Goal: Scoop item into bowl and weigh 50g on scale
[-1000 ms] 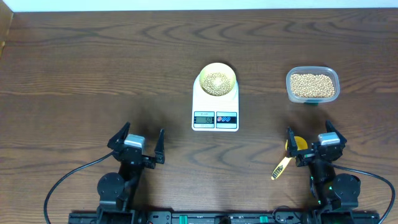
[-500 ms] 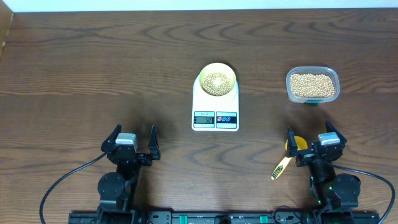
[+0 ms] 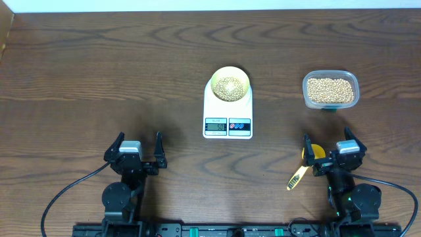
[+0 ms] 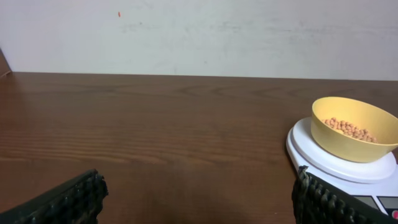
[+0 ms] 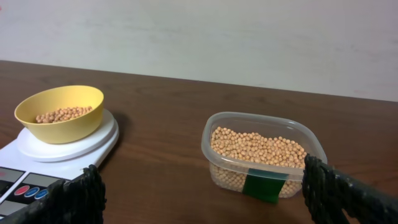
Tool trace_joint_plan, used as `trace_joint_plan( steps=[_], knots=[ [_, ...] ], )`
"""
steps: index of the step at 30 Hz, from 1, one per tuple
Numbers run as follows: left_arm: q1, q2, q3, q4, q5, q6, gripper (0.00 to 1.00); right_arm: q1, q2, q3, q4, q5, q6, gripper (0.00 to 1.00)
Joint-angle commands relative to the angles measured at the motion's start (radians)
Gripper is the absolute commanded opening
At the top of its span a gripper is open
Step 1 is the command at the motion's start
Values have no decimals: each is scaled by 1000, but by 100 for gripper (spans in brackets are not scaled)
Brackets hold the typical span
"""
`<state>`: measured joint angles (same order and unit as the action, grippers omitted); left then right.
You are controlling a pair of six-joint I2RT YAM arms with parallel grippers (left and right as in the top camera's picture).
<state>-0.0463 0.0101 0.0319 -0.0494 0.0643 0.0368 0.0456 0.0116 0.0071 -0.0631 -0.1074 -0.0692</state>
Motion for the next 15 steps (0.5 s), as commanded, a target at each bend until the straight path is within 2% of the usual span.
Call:
trace_joint_plan(
  steps=[1,15],
  knots=[
    [4,-9,-28,-17,11,51,98,5,-6,-2,-5,4,12,99],
    [4,-9,-28,-16,17,56,98,5,-6,-2,-5,4,12,99]
  ],
)
